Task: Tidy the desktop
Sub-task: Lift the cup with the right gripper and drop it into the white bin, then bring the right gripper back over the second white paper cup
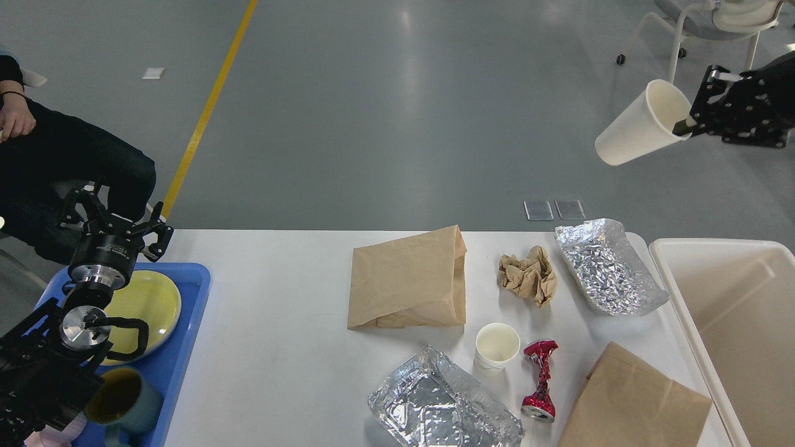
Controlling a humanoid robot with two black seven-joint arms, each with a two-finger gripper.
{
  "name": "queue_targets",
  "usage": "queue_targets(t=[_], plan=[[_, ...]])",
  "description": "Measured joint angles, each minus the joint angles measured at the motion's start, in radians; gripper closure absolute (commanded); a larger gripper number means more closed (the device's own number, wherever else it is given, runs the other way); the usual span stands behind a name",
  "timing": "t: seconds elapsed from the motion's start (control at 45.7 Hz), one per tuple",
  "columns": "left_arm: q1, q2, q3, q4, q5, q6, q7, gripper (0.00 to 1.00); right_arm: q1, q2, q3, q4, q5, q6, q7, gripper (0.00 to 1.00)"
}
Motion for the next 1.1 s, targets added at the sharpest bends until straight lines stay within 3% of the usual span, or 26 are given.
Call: queue_targets(t=[0.131,0.285,0.416,0.613,0.657,0.745,0.789,0.942,1.095], plan=[[0.000,0.000,0.000,0.000,0.000,0.000,0.000,0.03,-0.041,-0.014,-0.022,-0.079,-0.005,-0.019,-0.001,1.00],[0.000,0.000,0.000,0.000,0.000,0.000,0.000,0.03,-0.277,-0.040,-0.003,-0.286,0.004,-0.104,-0.002,1.00],[0.000,0.000,0.000,0.000,0.000,0.000,0.000,0.03,-0.513,-0.052,0.038,-0.400,0.010,-0.240,-0.002,1.00],[0.000,0.000,0.000,0.000,0.000,0.000,0.000,0.03,-0.801,-0.066,0.111,-0.420,0.011,-0.470,-0.001,1.00],[0.000,0.000,0.000,0.000,0.000,0.000,0.000,0.03,-0.851,-0.066,0.124,-0.420,0.011,-0.505,-0.001,0.80],[0.000,0.000,0.000,0.000,0.000,0.000,0.000,0.03,-0.933,-0.063,0.142,-0.422,0.011,-0.556,-0.001,0.25],[0.000,0.000,0.000,0.000,0.000,0.000,0.000,0.03,-0.971,-0.059,0.149,-0.423,0.011,-0.588,-0.001,0.09],[0.000,0.000,0.000,0.000,0.000,0.000,0.000,0.03,-1.056,-0.033,0.167,-0.424,0.011,-0.715,-0.001,0.07],[0.000,0.000,0.000,0.000,0.000,0.000,0.000,0.03,-1.100,-0.019,0.168,-0.421,0.011,-0.740,-0.001,0.04]])
